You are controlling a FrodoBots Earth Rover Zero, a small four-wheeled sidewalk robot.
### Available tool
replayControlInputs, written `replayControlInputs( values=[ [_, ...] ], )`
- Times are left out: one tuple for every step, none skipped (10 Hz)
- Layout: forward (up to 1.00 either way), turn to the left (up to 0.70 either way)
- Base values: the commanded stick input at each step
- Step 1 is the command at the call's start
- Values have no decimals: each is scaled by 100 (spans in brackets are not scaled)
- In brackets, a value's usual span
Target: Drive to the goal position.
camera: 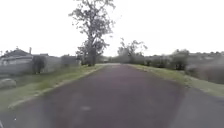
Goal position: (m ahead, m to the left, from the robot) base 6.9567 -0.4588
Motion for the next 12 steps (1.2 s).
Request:
replayControlInputs(
  values=[
    [70, 0],
    [70, 0],
    [70, 0],
    [70, 0],
    [70, 0],
    [70, 0],
    [70, 0],
    [70, 0],
    [70, 0],
    [70, 0],
    [70, 0],
    [70, 0]
  ],
)
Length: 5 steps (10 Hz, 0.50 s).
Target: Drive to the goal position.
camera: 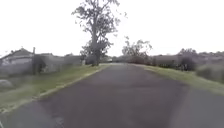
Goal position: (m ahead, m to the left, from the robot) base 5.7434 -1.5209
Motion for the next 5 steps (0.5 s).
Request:
replayControlInputs(
  values=[
    [70, -2],
    [70, -13],
    [70, -25],
    [70, -35],
    [70, -35]
  ],
)
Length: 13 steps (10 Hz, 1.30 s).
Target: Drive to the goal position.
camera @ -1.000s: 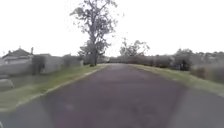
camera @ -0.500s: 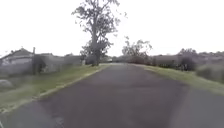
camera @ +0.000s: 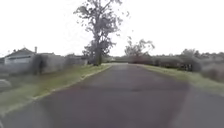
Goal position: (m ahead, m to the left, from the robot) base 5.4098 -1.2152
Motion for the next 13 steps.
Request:
replayControlInputs(
  values=[
    [70, -35],
    [70, -35],
    [70, -35],
    [70, -35],
    [70, -33],
    [70, -18],
    [70, 0],
    [70, 0],
    [70, 0],
    [70, 0],
    [70, 0],
    [70, 0],
    [70, 0]
  ],
)
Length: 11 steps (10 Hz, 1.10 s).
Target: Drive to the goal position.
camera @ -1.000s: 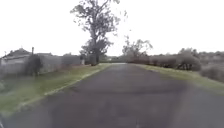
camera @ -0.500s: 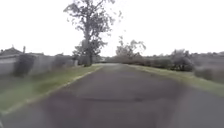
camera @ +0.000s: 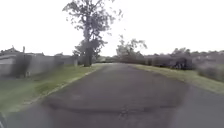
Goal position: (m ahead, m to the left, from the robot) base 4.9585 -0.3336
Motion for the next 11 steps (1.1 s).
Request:
replayControlInputs(
  values=[
    [70, 0],
    [70, 0],
    [70, 0],
    [70, 0],
    [70, 0],
    [70, 0],
    [70, 0],
    [70, 0],
    [70, 0],
    [70, 0],
    [70, 0]
  ],
)
